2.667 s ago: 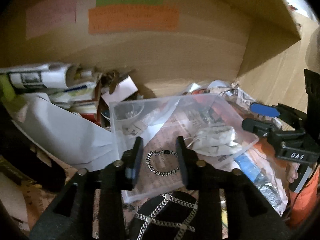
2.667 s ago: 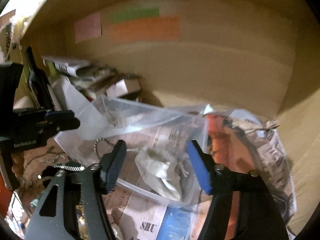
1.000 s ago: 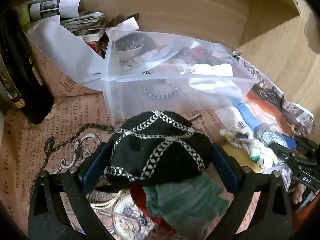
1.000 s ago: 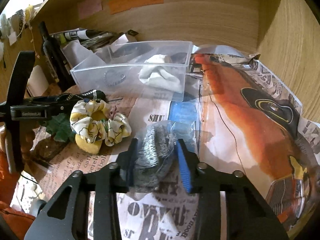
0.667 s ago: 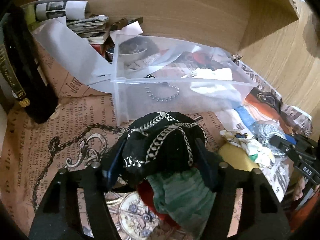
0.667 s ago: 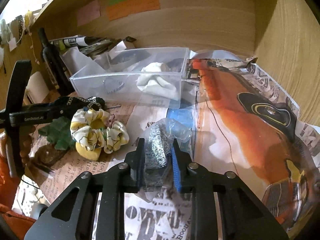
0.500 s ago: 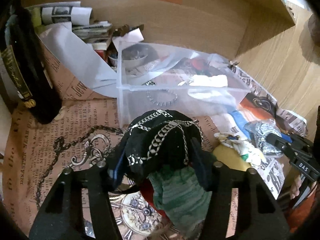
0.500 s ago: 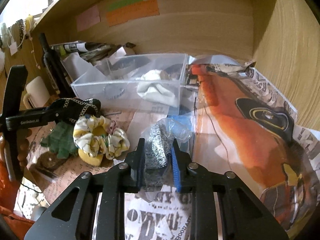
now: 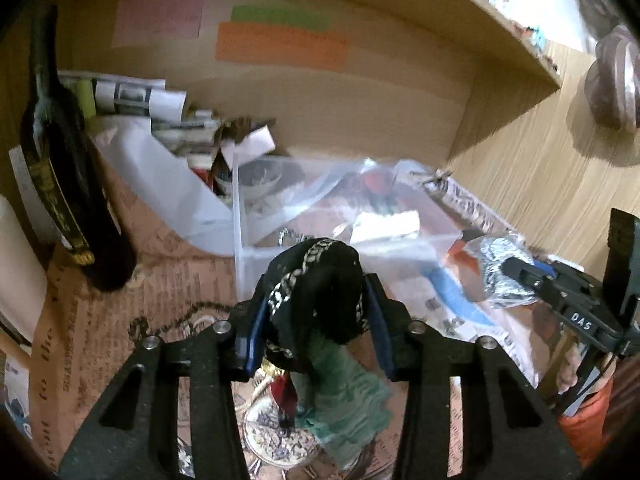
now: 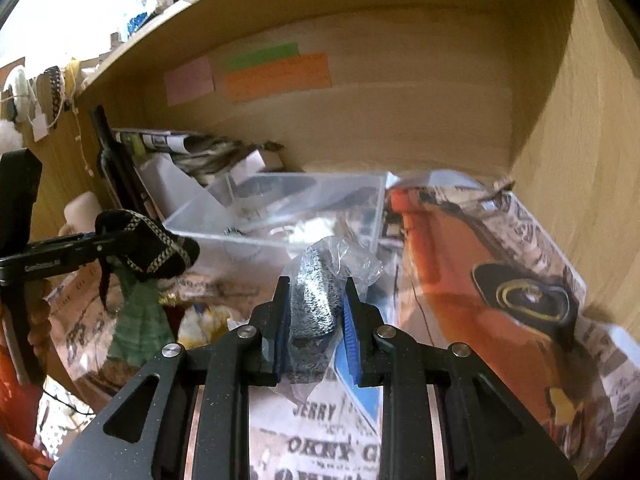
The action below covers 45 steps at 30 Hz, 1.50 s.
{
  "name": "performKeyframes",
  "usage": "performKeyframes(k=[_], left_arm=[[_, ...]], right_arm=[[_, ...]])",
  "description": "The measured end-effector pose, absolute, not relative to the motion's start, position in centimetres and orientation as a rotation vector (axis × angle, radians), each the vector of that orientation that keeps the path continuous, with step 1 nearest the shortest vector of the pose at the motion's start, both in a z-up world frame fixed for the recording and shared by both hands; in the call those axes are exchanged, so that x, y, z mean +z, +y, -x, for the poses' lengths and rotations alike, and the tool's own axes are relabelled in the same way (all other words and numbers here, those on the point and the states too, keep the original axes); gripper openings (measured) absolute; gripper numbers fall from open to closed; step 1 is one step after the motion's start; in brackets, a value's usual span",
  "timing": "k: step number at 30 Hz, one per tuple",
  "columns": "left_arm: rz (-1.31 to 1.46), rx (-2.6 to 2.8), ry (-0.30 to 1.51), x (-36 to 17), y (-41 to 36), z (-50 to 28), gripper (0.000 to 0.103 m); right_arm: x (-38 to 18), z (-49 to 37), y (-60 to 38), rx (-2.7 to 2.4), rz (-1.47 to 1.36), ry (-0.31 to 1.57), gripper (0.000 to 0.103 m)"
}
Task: Organize soft objects
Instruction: 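Lift both items over the clear box and open both tools to release them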
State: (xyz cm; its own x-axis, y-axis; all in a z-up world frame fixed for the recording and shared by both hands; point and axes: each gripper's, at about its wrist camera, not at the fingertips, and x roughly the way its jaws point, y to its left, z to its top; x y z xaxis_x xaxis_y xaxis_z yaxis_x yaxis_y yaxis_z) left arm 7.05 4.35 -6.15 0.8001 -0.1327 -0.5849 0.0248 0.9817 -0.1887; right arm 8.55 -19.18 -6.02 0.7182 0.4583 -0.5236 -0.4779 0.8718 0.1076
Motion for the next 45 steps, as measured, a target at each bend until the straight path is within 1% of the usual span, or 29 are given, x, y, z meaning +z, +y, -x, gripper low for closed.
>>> performKeyframes(k=[2, 4, 7, 17, 23, 32, 38, 45], left_arm=[[0.175, -0.096, 0.617, -5.5, 4.4, -7.2, 0.032], [0.176, -0.104, 0.608, -5.1, 4.6, -7.6, 0.027], [0.172, -0.099, 0.587, -4.3, 4.8, -8.1, 0.025], [0.17, -0.074, 0.468, -0.9, 6.0, -9.0, 0.024], [0.164, -0.047, 0.431, 0.1, 6.6, -10.9, 0.024], [0.175, -0.02, 0.515, -2.6, 7.2, -16.1, 0.024], [0.164, -0.015, 0.6, -5.6, 6.9, -19.0, 0.024], [0.151, -0.041, 0.666, -7.7, 6.2, -20.5, 0.025]], right_arm=[[-5.7, -8.8, -18.7, 0.528, 0.035, 0.556, 0.021], [-5.3, -9.1, -18.3, 0.54, 0.031, 0.545, 0.021], [-4.8, -9.3, -17.8, 0.552, 0.032, 0.523, 0.021], [-2.6, -11.6, -16.0, 0.594, 0.039, 0.468, 0.021], [-1.6, -13.5, -14.4, 0.608, 0.064, 0.452, 0.021], [-2.4, -16.8, -11.4, 0.657, 0.094, 0.521, 0.021], [-4.8, -18.9, -9.1, 0.668, 0.157, 0.611, 0.021], [-7.8, -20.7, -7.5, 0.675, 0.202, 0.724, 0.021]])
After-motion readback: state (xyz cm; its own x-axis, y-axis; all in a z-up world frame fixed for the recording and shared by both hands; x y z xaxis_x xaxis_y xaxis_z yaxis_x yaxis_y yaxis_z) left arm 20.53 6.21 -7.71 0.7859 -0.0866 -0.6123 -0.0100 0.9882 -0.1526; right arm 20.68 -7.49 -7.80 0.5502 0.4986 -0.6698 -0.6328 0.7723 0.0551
